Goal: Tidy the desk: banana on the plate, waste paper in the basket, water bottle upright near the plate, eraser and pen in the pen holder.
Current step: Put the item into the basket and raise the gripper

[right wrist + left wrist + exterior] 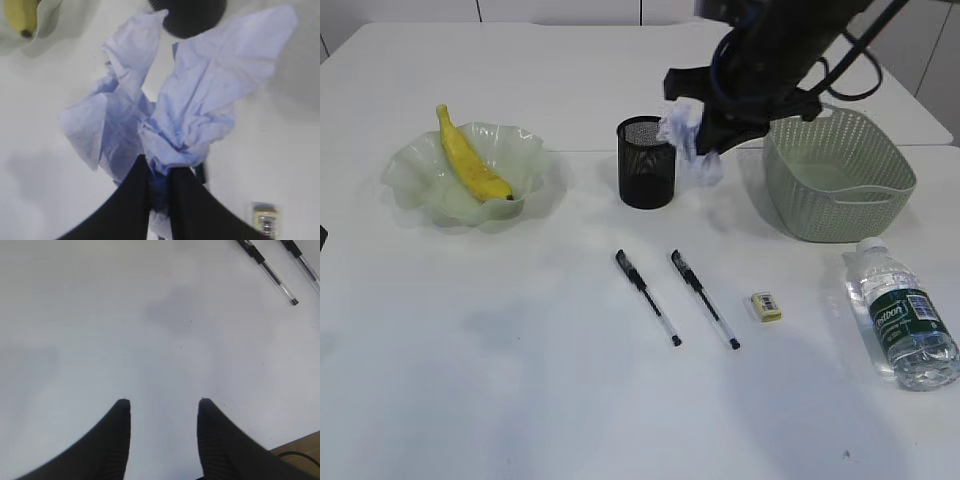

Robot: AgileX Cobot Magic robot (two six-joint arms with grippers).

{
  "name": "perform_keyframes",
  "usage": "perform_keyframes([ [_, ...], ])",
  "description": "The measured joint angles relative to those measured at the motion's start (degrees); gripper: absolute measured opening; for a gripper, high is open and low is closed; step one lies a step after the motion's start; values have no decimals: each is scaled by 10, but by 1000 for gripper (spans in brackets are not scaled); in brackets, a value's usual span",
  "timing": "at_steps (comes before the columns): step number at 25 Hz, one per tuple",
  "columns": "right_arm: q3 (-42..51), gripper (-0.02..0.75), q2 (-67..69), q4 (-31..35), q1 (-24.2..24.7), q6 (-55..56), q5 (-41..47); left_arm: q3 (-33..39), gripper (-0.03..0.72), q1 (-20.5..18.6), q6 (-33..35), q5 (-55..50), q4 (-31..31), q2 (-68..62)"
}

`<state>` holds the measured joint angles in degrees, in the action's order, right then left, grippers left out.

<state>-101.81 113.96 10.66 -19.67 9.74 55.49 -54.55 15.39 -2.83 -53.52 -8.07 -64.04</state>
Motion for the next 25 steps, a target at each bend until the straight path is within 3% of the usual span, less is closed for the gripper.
perform_keyframes([
  [9,0,74,-10,-15,97,-2,-13,0,306,0,0,0,0,0],
  [25,0,74,-3,-107,180,28,-108,0,306,0,0,-5,0,0],
])
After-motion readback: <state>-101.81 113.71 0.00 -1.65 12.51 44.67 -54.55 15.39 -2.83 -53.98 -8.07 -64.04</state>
